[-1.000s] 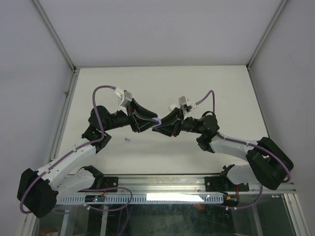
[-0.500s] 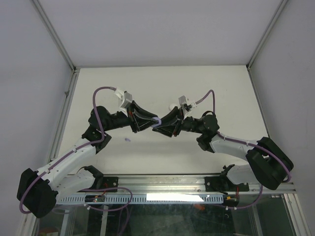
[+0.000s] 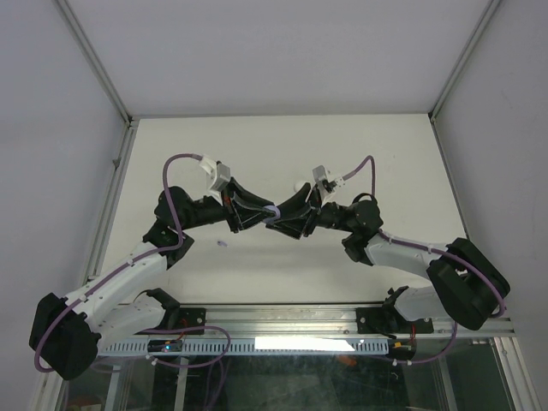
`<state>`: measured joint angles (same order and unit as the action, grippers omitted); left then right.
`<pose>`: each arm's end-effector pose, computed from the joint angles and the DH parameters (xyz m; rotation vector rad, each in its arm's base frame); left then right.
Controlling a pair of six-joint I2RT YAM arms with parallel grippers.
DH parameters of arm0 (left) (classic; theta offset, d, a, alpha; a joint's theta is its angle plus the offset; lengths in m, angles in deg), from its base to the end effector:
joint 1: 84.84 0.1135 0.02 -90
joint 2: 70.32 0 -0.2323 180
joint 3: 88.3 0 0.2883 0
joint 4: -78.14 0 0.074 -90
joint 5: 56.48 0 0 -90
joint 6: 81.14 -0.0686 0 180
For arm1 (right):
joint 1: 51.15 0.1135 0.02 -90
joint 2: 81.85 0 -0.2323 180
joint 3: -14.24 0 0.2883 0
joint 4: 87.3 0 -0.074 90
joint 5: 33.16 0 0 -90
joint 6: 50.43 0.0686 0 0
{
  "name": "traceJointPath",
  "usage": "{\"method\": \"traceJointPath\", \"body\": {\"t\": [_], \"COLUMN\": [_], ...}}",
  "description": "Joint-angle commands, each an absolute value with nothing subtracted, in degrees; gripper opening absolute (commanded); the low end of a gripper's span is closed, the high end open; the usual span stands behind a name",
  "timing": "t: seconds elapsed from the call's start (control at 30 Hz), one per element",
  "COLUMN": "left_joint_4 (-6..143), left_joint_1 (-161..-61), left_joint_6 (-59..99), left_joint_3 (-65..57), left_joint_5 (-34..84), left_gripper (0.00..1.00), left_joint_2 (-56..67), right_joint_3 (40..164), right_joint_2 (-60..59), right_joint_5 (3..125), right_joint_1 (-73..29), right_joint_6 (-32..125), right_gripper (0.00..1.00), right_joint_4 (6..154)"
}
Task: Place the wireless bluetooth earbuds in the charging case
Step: Pick up the charging case at the center of the board, then open the charging case.
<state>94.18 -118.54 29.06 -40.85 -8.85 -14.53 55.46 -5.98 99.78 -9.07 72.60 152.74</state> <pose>0.2224 -0.2039 0.2805 0.8215 1.3853 -1.2722 0.2008 0.2442 0.2281 -0.8391 1.1378 1.5316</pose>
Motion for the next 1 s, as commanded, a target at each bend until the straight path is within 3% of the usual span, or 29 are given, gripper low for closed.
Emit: {"method": "traceJointPath", "body": {"t": [0.0, 0.17, 0.3, 0.43, 0.53, 0.63, 0.83, 0.97], "left_joint_4": [98.41, 101.05, 101.48, 99.83, 96.59, 93.91, 89.41, 87.37], "left_joint_1": [-118.42, -118.42, -118.41, -118.4, -118.39, -118.42, -118.41, -118.42], "left_joint_6": [29.01, 30.38, 30.51, 30.01, 28.41, 26.61, 23.89, 23.28], "left_joint_3": [-41.51, -42.17, -42.23, -42.09, -41.56, -41.18, -40.28, -39.65], "left_joint_5": [-8.84, -9.0, -8.96, -7.75, -6.66, -6.07, -4.99, -3.81], "left_gripper": [0.02, 0.02, 0.03, 0.23, 0.38, 0.48, 0.57, 0.58], "left_joint_2": [-16.13, -16.52, -16.83, -17.54, -18.16, -18.74, -19.22, -18.61], "right_joint_3": [56.87, 56.35, 55.81, 55.45, 55.45, 55.44, 55.38, 55.25], "right_joint_2": [-5.25, -4.65, -4.42, -4.95, -5.89, -6.89, -7.91, -8.11], "right_joint_5": [100.52, 100.69, 100.9, 101.49, 101.74, 102.04, 102.43, 102.87], "right_joint_1": [-9.32, -9.31, -9.32, -9.57, -9.8, -9.96, -10.19, -10.19], "right_joint_6": [73.43, 74.0, 73.74, 72.8, 71.84, 71.18, 70.81, 70.77], "right_gripper": [0.41, 0.32, 0.16, 0.0, 0.0, 0.0, 0.0, 0.0], "right_joint_4": [158.23, 159.73, 160.39, 159.91, 158.84, 157.86, 157.07, 157.06]}}
